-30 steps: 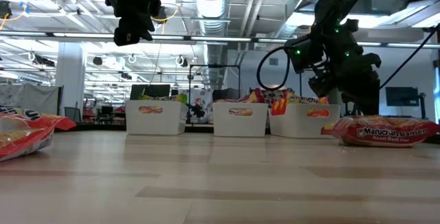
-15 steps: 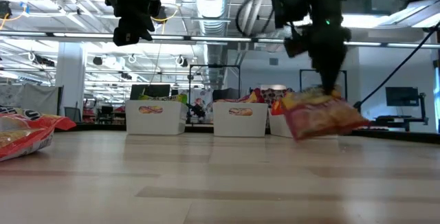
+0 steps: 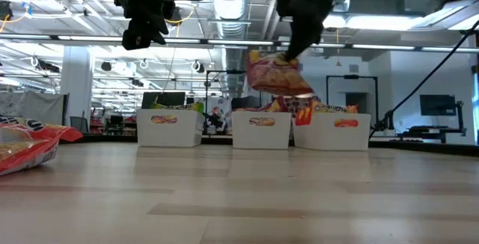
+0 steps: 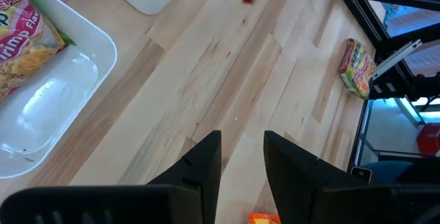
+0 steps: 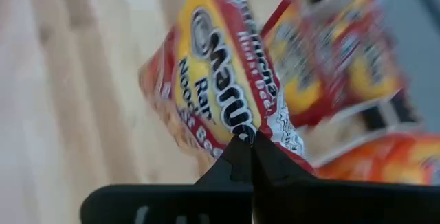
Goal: Sort Maruchan noodles
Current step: Put the red noodle pack into the center white bin
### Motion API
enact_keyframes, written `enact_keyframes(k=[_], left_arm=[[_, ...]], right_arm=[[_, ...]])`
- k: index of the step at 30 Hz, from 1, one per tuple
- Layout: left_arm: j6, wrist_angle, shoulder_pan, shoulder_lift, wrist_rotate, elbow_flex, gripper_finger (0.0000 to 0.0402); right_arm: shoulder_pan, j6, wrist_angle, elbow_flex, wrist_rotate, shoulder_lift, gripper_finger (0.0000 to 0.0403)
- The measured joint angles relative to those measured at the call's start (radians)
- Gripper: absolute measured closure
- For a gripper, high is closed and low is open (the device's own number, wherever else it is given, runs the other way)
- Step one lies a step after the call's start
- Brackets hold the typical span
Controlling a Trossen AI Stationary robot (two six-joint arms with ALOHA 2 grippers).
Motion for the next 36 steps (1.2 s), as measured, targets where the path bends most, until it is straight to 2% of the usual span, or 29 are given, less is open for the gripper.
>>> enact_keyframes(k=[6,9,12,17,26,36], left_arm=[[-0.001,0.000,0.000,0.000,-0.002,0.000,0.0306],[-0.001,0.000,0.000,0.000,-0.005,0.000,0.0306],[-0.001,0.000,0.000,0.000,-0.006,0.000,0.0306],[-0.001,0.000,0.000,0.000,-0.021,0.000,0.0306],[0.002,0.000,-0.003,0.000,-0.027,0.000,0.0306],[0.003,0.000,-0.003,0.000,-0.052,0.000,0.0306]], right_arm=[[-0.041,-0.081,0.188,0.000,0.086,0.006,0.0402],[-0.048,-0.085,0.224,0.000,0.102,0.006,0.0402],[-0.058,-0.088,0.225,0.000,0.102,0.012,0.0402],[-0.055,-0.086,0.215,-0.002,0.110,0.102,0.0402],[-0.054,0.074,0.213,-0.001,0.130,0.169,0.0402],[-0.024,0.102,0.207,0.002,0.138,0.262,0.0401]])
